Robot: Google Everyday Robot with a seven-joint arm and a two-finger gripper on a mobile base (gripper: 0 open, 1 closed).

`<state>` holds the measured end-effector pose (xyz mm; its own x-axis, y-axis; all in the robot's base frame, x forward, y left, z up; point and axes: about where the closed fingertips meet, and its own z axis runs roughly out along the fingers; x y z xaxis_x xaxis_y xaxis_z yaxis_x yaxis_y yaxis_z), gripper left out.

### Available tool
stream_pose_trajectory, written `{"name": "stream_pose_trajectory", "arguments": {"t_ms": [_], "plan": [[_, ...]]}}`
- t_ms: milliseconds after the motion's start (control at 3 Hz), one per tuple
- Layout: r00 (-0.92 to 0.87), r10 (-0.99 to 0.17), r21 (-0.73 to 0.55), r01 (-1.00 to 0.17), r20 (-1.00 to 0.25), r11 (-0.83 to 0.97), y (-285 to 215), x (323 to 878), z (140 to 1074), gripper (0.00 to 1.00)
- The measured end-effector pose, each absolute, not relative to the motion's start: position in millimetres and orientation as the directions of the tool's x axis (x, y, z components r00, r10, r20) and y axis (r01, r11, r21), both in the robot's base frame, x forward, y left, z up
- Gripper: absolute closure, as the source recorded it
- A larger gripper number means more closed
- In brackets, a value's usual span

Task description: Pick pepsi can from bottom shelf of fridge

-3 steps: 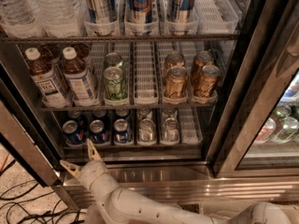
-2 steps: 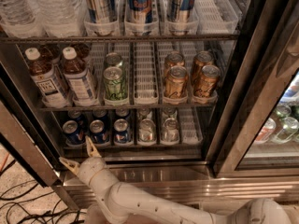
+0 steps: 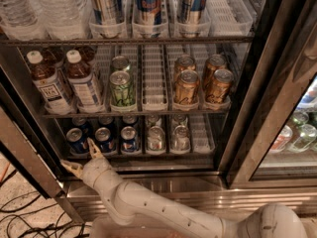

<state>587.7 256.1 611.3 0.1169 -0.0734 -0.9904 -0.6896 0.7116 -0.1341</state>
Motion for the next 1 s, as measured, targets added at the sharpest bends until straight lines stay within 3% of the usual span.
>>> {"name": "stream_pose_trajectory", "arguments": {"t_ms": [1000], "plan": [[0.102, -0.075, -0.126, -0.709, -0.992, 0.694, 269.1, 617.0, 613.9, 0.26]]}}
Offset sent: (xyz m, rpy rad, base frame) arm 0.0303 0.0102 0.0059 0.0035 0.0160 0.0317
